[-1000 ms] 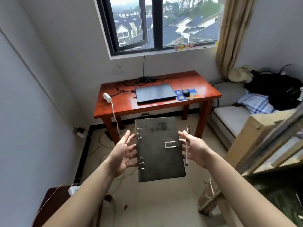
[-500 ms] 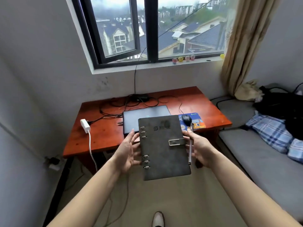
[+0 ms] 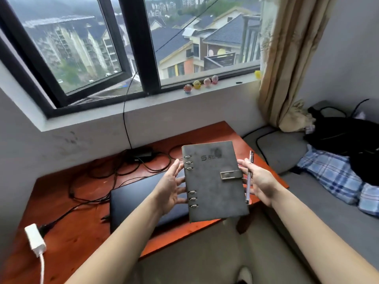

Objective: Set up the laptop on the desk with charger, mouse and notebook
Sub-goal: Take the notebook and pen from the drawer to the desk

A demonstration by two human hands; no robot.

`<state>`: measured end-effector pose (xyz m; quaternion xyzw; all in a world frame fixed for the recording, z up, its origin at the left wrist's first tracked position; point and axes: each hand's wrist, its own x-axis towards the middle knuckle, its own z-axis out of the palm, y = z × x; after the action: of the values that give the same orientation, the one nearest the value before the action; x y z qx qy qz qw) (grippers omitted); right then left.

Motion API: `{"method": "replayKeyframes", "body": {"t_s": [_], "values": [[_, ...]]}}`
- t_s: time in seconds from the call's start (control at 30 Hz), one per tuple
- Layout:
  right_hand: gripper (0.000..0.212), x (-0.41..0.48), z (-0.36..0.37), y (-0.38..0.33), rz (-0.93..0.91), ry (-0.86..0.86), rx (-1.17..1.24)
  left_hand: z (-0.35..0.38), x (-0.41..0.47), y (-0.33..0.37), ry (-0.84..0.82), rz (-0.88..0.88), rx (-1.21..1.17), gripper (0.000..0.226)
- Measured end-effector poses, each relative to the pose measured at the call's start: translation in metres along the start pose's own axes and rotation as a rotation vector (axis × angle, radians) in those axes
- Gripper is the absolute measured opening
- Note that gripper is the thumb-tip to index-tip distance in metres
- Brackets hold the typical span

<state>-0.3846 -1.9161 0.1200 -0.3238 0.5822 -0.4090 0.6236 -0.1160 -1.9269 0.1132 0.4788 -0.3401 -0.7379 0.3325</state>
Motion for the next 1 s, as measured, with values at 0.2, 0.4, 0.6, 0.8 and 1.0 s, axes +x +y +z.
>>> {"method": "replayKeyframes", "body": {"t_s": [0.2,0.4,0.6,0.8,1.0], "values": [[0.036,0.12,-0.048,-0.014,0.1,-0.013,-0.04,0.02,0.117,0.007,0.098,-0.083,-0.021,0.05],[0.034,0.227,-0.104,-0.039,0.224,0.0,-0.087,0.066,0.225,0.022,0.234,-0.196,-0.038,0.044],[0.028,0.325,-0.154,-0.058,0.293,0.03,-0.175,0.113,0.323,0.022,0.317,-0.259,-0.113,0.041],[0.03,0.381,-0.184,-0.039,0.383,0.096,-0.237,0.129,0.383,0.0,0.363,-0.345,-0.168,0.045],[0.03,0.414,-0.187,-0.031,0.397,0.163,-0.253,0.122,0.427,-0.008,0.372,-0.389,-0.117,0.046]]}}
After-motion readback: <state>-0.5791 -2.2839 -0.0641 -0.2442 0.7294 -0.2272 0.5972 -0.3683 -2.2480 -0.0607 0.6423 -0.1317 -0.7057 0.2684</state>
